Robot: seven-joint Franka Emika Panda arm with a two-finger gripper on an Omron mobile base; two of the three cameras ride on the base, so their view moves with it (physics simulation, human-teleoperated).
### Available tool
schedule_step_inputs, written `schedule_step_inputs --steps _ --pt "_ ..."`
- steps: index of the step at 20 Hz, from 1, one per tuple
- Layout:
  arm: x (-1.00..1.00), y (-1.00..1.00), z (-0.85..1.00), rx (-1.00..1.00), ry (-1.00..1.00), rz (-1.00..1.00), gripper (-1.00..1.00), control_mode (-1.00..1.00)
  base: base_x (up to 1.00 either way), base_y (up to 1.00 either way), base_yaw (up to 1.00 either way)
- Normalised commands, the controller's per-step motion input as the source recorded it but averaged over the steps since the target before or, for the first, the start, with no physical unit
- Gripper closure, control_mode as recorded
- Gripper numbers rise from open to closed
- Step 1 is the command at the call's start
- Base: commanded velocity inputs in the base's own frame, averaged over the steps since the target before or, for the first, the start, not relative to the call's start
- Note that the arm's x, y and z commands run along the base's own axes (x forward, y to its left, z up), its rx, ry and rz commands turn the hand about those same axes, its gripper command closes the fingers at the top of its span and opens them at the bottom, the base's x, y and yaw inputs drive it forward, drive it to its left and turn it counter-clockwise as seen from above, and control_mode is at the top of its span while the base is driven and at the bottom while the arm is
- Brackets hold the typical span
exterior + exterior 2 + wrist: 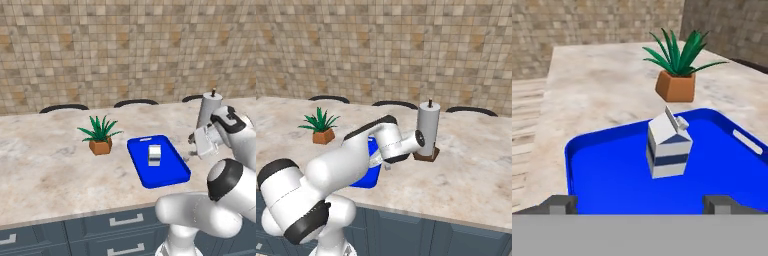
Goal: Take out the milk from the fridge and place it on the tray on the counter. Then take the sugar cube near the tray and place it in the tray.
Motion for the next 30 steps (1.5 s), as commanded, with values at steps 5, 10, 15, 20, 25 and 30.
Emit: schedule_step_inputs --steps 5,10,15,20,25,30 --pt "-0.04 -0.24 0.00 -0.29 0.22 -0.08 -1.00 -1.00 0.00 0.00 0.00" --pt "0.00 -0.25 0.00 -0.26 0.19 0.00 -1.00 -1.00 0.00 0.00 0.00" --pt "0.00 -0.16 0.00 -0.26 0.20 0.00 -1.00 -1.00 0.00 0.00 0.00" --pt "0.00 -0.15 -0.03 -0.17 0.01 0.11 -1.00 -1.00 0.00 0.00 0.00" --pt "-0.10 -0.04 -0.11 -0.05 -0.01 0.32 -1.00 -1.00 0.00 0.00 0.00" --pt "-0.03 0.00 -0.01 -0.05 -0.09 0.35 -1.00 -1.00 0.00 0.00 0.00"
